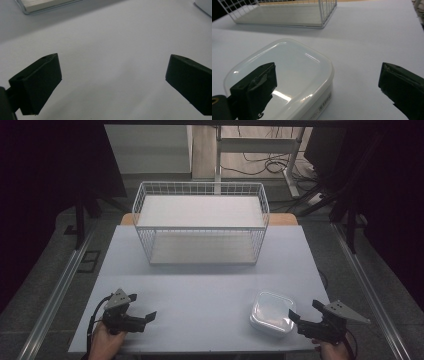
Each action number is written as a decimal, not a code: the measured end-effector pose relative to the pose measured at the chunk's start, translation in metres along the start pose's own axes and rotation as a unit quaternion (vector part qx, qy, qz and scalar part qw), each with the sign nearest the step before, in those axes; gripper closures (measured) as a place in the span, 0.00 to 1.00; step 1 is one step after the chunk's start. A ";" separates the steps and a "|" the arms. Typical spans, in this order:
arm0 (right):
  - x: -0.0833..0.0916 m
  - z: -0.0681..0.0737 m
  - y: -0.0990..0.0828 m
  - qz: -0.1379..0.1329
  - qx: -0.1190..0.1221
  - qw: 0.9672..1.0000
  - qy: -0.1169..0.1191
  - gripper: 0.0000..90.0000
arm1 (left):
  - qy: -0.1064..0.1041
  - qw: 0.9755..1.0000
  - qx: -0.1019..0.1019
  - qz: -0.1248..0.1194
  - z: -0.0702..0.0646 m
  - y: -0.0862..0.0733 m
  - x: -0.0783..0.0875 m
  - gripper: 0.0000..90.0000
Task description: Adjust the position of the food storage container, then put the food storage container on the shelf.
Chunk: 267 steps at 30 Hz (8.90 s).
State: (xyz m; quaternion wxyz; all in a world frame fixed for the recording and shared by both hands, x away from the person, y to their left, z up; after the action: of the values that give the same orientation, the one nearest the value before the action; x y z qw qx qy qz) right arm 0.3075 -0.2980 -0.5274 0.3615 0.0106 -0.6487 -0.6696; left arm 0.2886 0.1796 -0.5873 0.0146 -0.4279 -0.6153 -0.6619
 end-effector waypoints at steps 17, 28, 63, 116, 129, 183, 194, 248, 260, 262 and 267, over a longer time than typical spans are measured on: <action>0.001 0.004 -0.005 0.036 0.003 0.999 0.020 0.02 | -0.019 1.000 0.016 0.000 -0.001 -0.001 -0.001 0.01; 0.006 -0.007 -0.002 0.044 -0.011 0.999 -0.028 0.00 | -0.023 1.000 0.019 0.008 -0.002 -0.003 -0.003 0.01; -0.004 0.009 -0.019 0.140 -0.001 0.990 -0.005 1.00 | -0.036 0.999 0.004 0.018 -0.015 -0.001 -0.004 0.03; -0.107 0.137 0.001 0.161 0.083 0.973 0.145 0.97 | -0.030 0.999 0.005 0.028 -0.015 -0.003 -0.006 0.04; -0.096 0.115 -0.003 0.127 0.143 0.973 0.131 0.32 | -0.051 0.998 -0.015 0.033 -0.026 -0.002 -0.006 0.05; -0.106 0.158 0.016 0.123 0.099 0.971 0.178 0.05 | -0.135 0.990 -0.038 0.026 -0.087 0.060 -0.049 0.13; -0.122 0.166 -0.005 0.183 0.060 0.959 0.210 0.10 | -0.204 0.977 -0.011 0.056 -0.103 0.059 -0.068 0.26; -0.108 0.164 0.129 0.041 0.038 0.981 0.185 0.88 | -0.099 0.993 0.036 -0.056 -0.061 0.166 -0.007 0.88; -0.112 0.163 0.176 0.013 0.043 0.982 0.185 0.88 | -0.087 0.993 0.028 -0.074 -0.048 0.207 0.003 0.89; -0.113 0.163 0.184 0.008 0.046 0.982 0.183 0.88 | -0.086 0.993 0.028 -0.076 -0.045 0.214 0.005 0.89; -0.115 0.163 0.205 -0.002 0.049 0.982 0.182 0.88 | -0.083 0.993 0.031 -0.082 -0.039 0.232 0.008 0.88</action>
State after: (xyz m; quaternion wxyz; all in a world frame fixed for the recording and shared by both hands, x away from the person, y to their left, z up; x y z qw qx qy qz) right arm 0.4100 -0.0790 -0.3743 0.4715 0.1513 -0.6043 -0.6242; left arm 0.3886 0.0952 -0.3915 -0.0777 -0.4285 -0.6675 -0.6040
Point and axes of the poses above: each handheld gripper's, and its own axes: x roughly backward along the jaws, y roughly out of its top, z roughly to its left, the point moved 10 cm from there along -x, roughly forward along the jaws, and after that the axes turned 3 degrees about y, right-handed, at the moved point
